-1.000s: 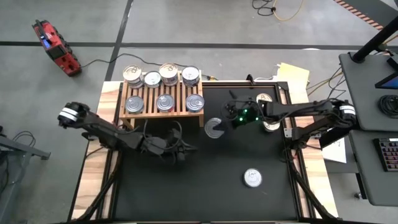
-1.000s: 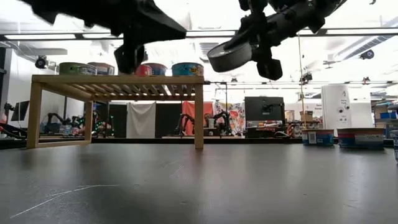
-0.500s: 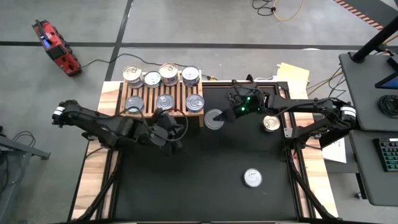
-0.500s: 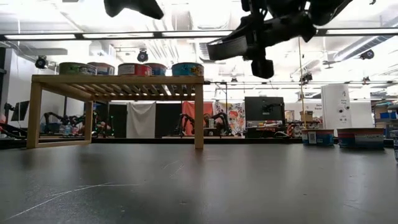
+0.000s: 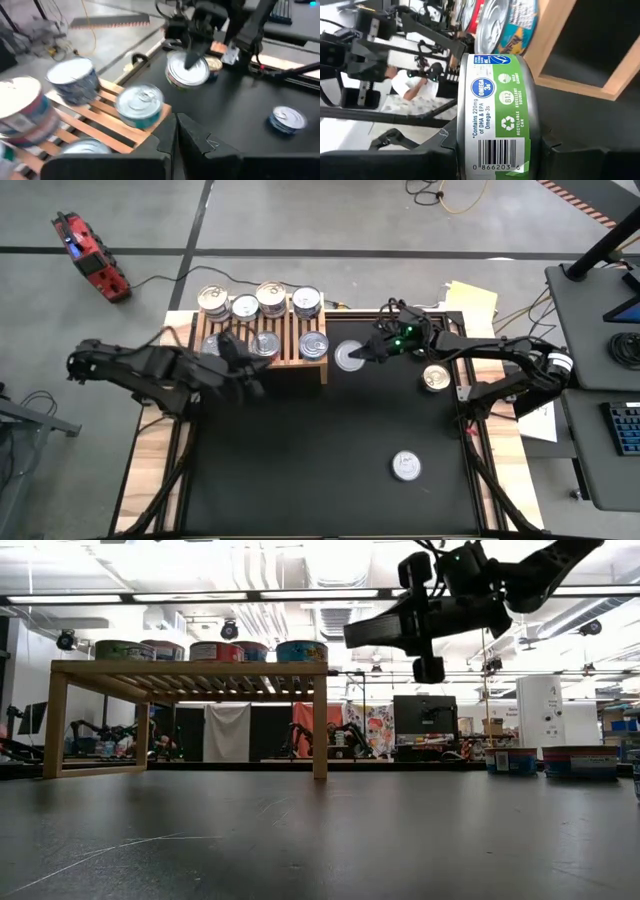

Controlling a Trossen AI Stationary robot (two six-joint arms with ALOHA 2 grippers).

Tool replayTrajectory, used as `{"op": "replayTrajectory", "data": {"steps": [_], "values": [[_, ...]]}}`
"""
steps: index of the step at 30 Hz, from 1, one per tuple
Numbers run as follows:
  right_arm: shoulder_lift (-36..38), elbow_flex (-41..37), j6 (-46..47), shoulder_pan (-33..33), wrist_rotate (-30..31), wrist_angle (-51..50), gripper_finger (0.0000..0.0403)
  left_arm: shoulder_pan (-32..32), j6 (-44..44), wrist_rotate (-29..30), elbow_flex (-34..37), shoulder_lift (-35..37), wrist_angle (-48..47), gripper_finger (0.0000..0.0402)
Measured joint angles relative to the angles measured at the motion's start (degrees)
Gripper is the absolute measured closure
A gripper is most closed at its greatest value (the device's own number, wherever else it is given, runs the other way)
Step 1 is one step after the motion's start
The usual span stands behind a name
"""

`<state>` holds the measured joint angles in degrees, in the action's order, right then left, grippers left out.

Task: Stack canned seafood by type on shelf
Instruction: Put the green tuna can on the shelf

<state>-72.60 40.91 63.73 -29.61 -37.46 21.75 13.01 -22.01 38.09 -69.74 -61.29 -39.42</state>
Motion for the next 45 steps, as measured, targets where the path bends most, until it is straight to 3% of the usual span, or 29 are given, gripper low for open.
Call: {"op": "replayTrajectory", "data": {"steps": [5, 9, 14, 17, 19, 35, 40, 45], "values": [[-1.90, -0.28, 3.75, -1.51, 3.15, 2.40, 0.0282, -4.85, 6.44, -0.65, 0.07, 3.44, -0.03, 0.0402], [-6.80, -0.29, 9.12, -1.51, 3.09, 12.82, 0.0282, -10.80, 10.74, -6.41, 0.07, 4.35, -0.01, 0.0402], [-12.46, -0.29, 15.79, -1.57, 3.20, 22.44, 0.0282, -18.80, 14.86, -21.45, 0.13, 5.30, 0.60, 0.0402], [-13.48, -0.29, 16.79, -1.55, 3.34, 23.72, 0.0282, -23.15, 16.88, -31.83, 0.13, 6.19, 1.72, 0.0402], [-13.77, -0.29, 16.84, -1.53, 3.63, 23.71, 0.0282, -25.38, 17.54, -35.14, 0.13, 6.72, 2.91, 0.0402], [-13.71, 4.51, 11.29, -0.52, 6.58, 16.25, 0.0282, -27.93, 20.01, -35.76, 0.13, -0.44, 3.64, 0.0401], [-12.62, 4.97, 11.27, -1.63, 5.76, 16.00, 0.0282, -27.93, 18.69, -31.93, 0.13, -3.91, 6.40, 0.0402], [-10.74, 4.95, 9.90, -2.23, 4.46, 13.60, 0.0282, -27.91, 17.93, -31.81, 0.13, -7.38, 6.70, 0.0402]]}}
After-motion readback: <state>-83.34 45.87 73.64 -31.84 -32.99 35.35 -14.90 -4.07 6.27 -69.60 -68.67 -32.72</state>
